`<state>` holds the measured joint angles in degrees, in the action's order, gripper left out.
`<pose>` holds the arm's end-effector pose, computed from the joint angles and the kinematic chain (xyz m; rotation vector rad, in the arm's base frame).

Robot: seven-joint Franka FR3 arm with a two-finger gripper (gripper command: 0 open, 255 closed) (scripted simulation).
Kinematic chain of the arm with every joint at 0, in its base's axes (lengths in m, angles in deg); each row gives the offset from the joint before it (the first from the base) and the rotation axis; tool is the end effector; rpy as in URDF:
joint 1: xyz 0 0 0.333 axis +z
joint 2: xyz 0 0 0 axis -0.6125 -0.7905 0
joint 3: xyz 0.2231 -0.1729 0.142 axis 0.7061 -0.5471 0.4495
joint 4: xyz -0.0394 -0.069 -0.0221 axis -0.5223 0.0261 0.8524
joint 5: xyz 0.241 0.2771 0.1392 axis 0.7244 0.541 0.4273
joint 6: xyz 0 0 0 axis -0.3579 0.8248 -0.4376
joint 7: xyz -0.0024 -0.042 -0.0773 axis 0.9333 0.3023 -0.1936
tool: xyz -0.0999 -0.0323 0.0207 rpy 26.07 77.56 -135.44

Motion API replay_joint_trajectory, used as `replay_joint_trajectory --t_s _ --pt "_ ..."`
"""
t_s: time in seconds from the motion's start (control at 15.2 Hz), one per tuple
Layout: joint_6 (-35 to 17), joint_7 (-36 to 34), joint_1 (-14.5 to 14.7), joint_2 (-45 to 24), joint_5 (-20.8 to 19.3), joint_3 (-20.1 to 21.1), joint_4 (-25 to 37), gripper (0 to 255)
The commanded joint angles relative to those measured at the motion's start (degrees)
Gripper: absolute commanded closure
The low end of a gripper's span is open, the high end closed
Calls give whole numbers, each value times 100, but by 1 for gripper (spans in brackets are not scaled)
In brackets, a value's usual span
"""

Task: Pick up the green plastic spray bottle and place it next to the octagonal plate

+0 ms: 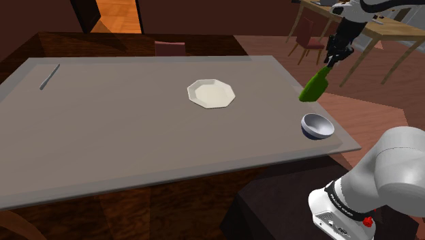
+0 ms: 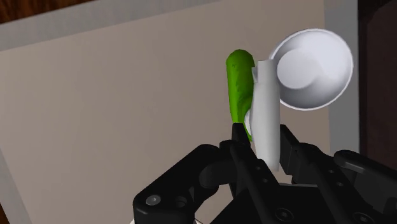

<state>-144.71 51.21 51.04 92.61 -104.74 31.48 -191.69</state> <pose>0.3575 -0.2718 0.5307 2.7324 1.3767 -0.0600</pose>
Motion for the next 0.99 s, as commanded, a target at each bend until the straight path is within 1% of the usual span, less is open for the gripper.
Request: replay_joint_trajectory --t_s 0.0,0.92 --pt "155 35 8 1 27 31 156 255" --pt "1169 212 105 -135 235 238 1293 255"
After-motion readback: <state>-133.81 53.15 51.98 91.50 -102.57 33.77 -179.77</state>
